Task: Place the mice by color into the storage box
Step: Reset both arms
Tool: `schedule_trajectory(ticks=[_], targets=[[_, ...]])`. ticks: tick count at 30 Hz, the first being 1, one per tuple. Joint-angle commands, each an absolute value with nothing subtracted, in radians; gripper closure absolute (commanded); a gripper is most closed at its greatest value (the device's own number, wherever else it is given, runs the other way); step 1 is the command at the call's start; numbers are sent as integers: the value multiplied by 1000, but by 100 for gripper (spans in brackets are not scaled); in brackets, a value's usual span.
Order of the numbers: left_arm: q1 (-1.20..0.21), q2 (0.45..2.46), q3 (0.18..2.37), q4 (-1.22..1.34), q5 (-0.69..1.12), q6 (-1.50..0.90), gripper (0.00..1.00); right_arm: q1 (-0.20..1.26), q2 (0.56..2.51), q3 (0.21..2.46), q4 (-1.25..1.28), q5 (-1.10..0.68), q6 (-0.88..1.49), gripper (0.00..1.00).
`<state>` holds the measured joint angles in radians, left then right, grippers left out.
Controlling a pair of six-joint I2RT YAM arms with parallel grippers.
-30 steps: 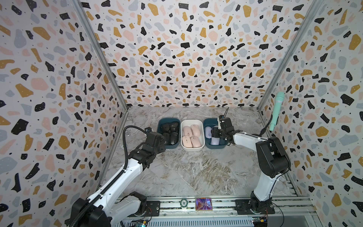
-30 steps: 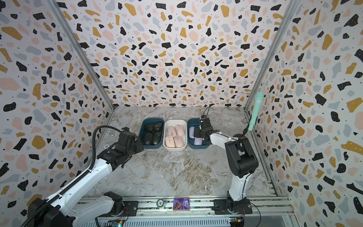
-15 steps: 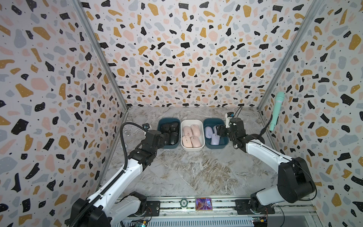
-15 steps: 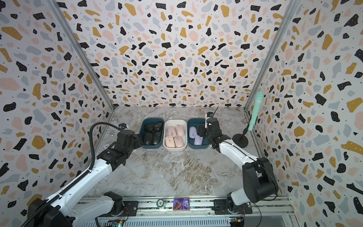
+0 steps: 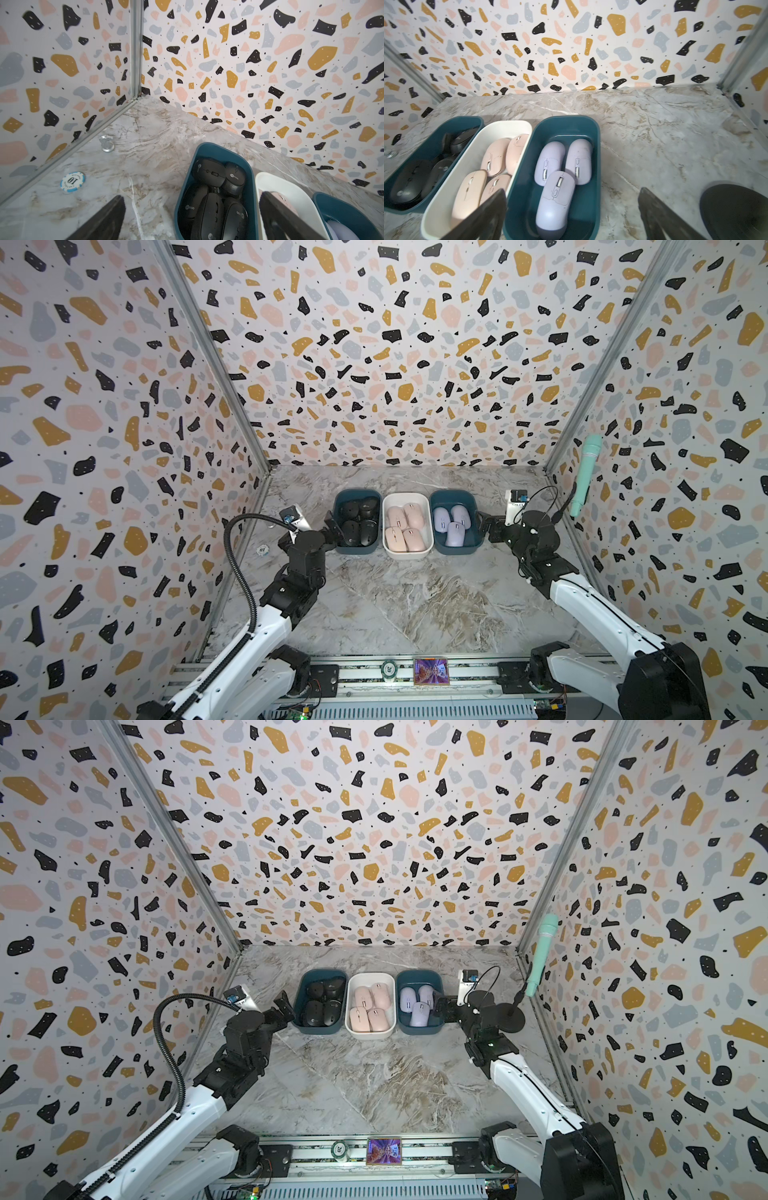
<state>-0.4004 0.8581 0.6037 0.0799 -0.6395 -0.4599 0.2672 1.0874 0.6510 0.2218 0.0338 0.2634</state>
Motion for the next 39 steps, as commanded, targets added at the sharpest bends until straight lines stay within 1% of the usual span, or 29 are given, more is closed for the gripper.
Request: schedule_trajectory(ticks=[1,4,6,9,12,14,18,20,22,28,32,35,37,39], targets=[[-398,881,642,105,-853,-386,0,249,1088,614,250,164,278,1],[-398,913,619,134,-941,-280,0,234,1115,574,288,338,289,1],[-397,926,597,150,-981,-257,0,217,1140,555,314,392,274,1],[-395,936,506,325,-1042,-177,0,202,1173,513,394,474,229,0],[-381,955,425,474,-1050,-102,1,200,1173,422,566,513,147,1],[-368,971,387,548,-1038,-74,1,194,1172,361,681,517,102,1],[-336,1017,298,710,-995,-30,0,168,1194,276,843,496,87,1],[-317,1048,258,795,-935,-39,0,163,1221,265,887,496,77,1],[-305,1097,229,879,-889,-46,1,163,1247,262,907,500,75,1],[-287,1267,150,1162,-841,-7,1,161,1306,192,1106,463,73,1],[-272,1333,137,1224,-799,-9,0,158,1358,148,1248,419,55,1],[-258,1353,137,1244,-773,-13,0,159,1403,152,1293,375,27,1],[-243,1342,143,1212,-727,-19,1,157,1411,163,1266,324,14,1],[-218,1352,131,1235,-674,-26,1,157,1444,164,1303,277,-10,1]])
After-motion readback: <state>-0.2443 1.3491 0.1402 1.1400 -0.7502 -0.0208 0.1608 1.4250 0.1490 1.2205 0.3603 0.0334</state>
